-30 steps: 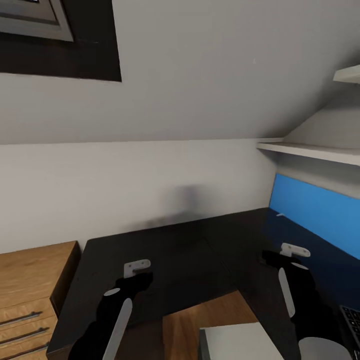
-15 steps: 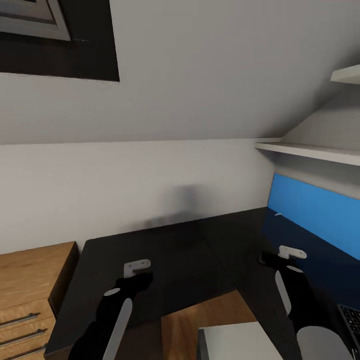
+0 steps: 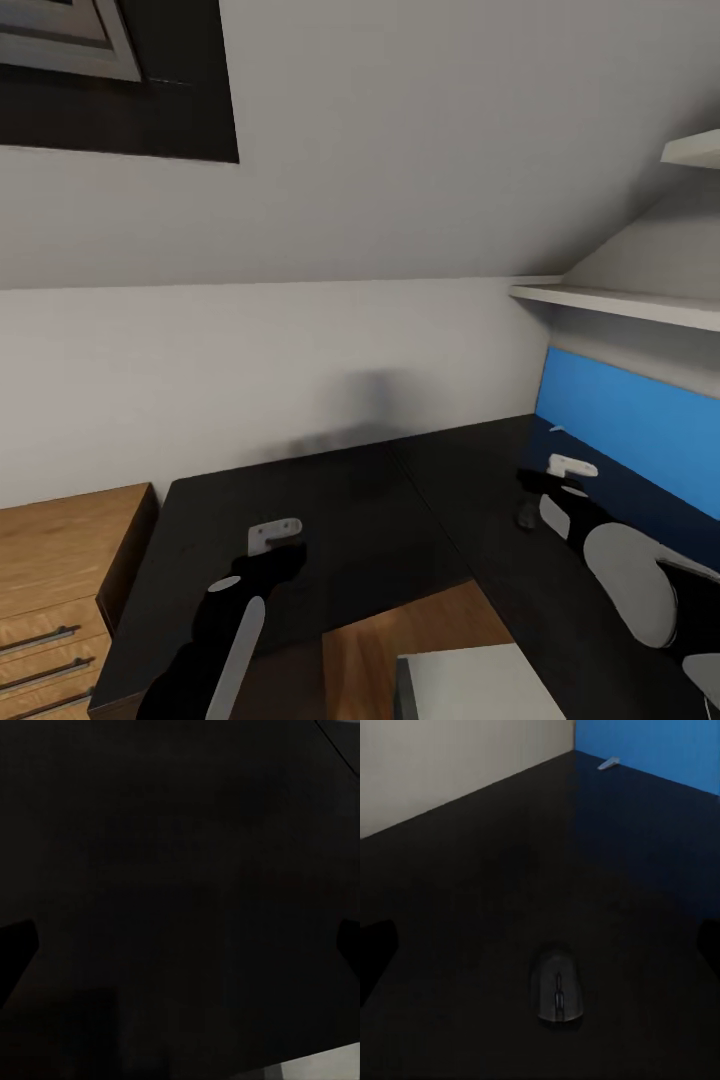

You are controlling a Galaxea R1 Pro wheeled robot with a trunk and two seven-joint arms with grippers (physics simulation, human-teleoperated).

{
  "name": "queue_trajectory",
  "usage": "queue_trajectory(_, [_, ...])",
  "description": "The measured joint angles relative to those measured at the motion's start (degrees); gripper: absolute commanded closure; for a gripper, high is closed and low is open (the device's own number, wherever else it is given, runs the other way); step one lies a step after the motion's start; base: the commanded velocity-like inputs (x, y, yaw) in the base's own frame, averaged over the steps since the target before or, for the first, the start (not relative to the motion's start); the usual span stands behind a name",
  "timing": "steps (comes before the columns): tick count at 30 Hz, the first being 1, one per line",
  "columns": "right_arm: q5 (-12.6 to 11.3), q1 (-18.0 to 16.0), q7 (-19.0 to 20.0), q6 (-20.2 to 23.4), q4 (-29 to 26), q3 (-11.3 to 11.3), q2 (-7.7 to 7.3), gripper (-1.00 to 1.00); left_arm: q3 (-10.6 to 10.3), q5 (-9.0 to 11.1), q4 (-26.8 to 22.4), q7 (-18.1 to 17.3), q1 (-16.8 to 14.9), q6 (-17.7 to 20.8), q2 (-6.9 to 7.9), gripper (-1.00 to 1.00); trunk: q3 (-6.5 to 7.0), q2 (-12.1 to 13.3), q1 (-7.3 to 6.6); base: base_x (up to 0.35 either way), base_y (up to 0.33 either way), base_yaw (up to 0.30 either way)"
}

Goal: In the bedroom, organize the workspace by keeping the computer under the desk, ensuring the monitor is on the desk, placing the keyboard on the desk next to the monitor, placing the mouse on the desk next to the keyboard, moving the folder from the swivel chair onto the desk next to the mouse, stacking the notebook on top of the folder with the pen on top of the notebook, and positioning the swivel chair next to the desk.

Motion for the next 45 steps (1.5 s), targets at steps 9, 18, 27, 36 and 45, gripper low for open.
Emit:
queue_trajectory(9, [-0.17, -0.50, 0.20, -0.46, 4.67, -0.13, 1.21, -1.00, 0.00, 0.00, 0.00, 0.00, 0.02, -0.07, -0.08, -1.00, 0.00, 0.00, 0.00, 0.000, 0.000, 0.000])
queue_trajectory(18, [-0.39, -0.52, 0.02, 1.63, 4.98, -0.17, 1.14, -1.00, -0.02, 0.02, 0.00, 0.00, -0.01, -0.04, -0.09, -1.00, 0.00, 0.00, 0.00, 0.000, 0.000, 0.000])
queue_trajectory(27, [-0.43, -0.52, 0.04, 2.36, 5.01, -0.18, 1.22, -1.00, 0.00, 0.02, 0.00, 0.00, -0.02, -0.01, -0.09, -1.00, 0.00, 0.00, 0.00, 0.000, 0.000, 0.000])
queue_trajectory(36, [-0.57, -0.52, 0.01, 2.44, 4.93, -0.19, 1.15, -1.00, 0.00, 0.00, 0.00, 0.00, -0.02, -0.04, -0.09, -1.00, 0.00, 0.00, 0.00, 0.000, 0.000, 0.000])
queue_trajectory(45, [-0.52, -0.52, 0.01, 2.47, 5.00, -0.18, 1.21, -1.00, 0.00, 0.02, 0.00, 0.00, -0.02, 0.00, -0.09, -1.00, 0.00, 0.00, 0.00, 0.001, -0.004, 0.000])
